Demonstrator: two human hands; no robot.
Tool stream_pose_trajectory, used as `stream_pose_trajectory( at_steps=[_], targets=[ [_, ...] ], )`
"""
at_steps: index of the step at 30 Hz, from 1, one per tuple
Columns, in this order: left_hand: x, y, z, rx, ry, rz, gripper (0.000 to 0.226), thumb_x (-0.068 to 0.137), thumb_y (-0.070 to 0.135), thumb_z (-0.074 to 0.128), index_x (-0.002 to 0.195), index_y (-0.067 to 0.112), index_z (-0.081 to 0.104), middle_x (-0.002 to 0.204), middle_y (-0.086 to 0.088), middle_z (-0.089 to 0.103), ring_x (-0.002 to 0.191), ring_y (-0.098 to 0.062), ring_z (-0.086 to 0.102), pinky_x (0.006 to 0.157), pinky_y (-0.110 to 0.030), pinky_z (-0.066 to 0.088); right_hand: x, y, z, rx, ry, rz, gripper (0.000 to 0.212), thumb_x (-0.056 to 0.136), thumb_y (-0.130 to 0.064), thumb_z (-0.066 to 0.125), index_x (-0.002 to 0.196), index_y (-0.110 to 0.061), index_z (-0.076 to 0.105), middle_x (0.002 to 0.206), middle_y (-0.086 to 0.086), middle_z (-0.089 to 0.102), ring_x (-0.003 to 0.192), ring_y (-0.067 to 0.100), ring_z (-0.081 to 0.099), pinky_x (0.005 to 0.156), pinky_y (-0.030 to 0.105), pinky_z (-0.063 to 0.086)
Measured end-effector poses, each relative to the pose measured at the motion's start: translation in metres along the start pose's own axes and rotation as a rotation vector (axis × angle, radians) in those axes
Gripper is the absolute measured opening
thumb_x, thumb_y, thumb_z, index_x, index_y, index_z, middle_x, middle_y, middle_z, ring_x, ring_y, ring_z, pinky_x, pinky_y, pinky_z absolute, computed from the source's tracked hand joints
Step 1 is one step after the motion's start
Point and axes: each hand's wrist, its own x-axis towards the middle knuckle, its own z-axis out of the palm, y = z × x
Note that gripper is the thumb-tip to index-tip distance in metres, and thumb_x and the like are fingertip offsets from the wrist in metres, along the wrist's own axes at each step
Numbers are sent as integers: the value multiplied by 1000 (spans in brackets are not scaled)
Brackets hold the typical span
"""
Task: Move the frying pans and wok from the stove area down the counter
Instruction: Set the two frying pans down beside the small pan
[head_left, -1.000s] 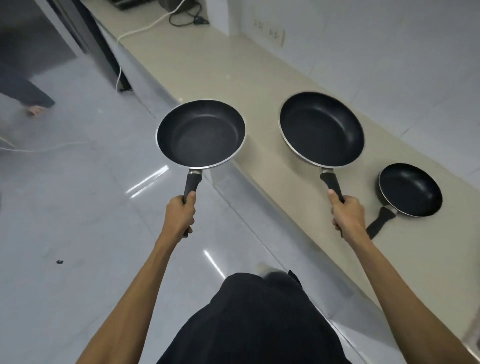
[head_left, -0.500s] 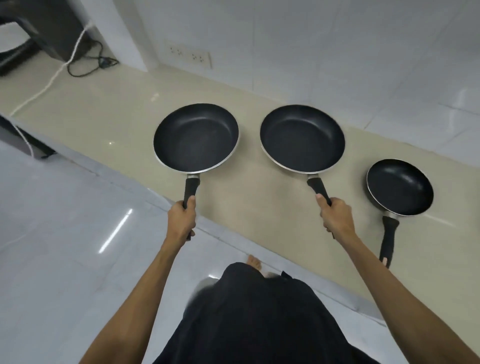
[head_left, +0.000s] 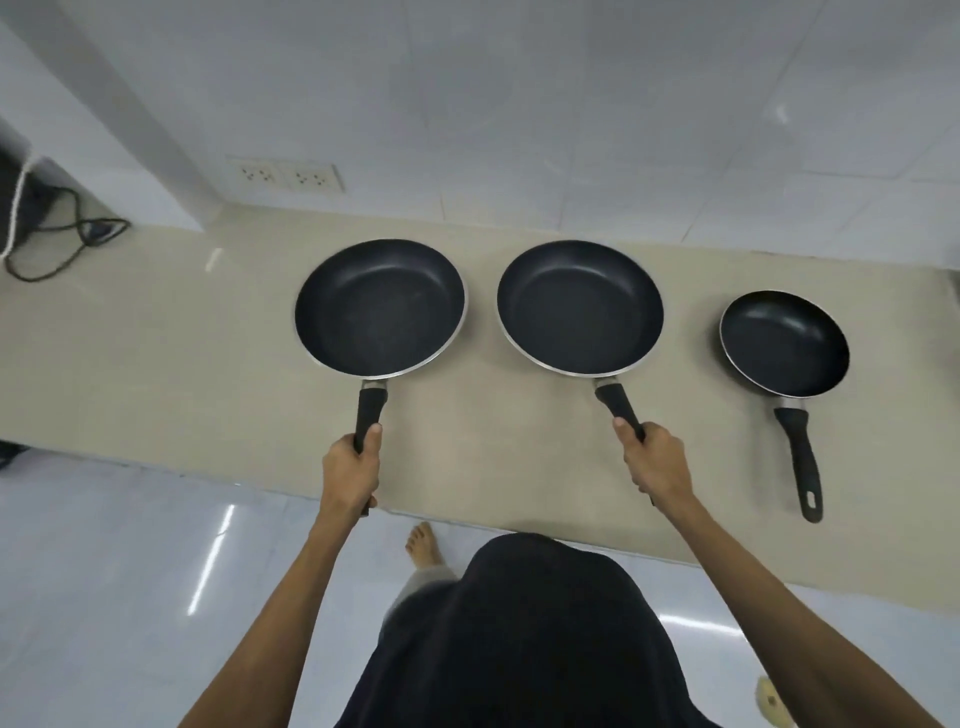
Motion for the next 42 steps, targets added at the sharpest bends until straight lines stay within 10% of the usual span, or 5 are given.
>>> stream_pose_trajectory(
  at_steps=[25,42],
  targets=[
    [142,-42,-120,87,-138,107,53,100,53,49,84,2,54,68,-13,54,39,-25,51,41,-45,54,-47,-83,128,46,147,177,57,98,-60,47,79,-7,57,72,15,66,65,36,67,62,51,61],
    [158,-72,-130,60,-146,76,52,98,58,47,79,10,50,65,-9,51,37,-19,48,39,-32,48,-59,-117,177,13,37,199,51,106,-52,35,103,-3,50,88,17,64,70,34,68,60,40,59]
  ],
)
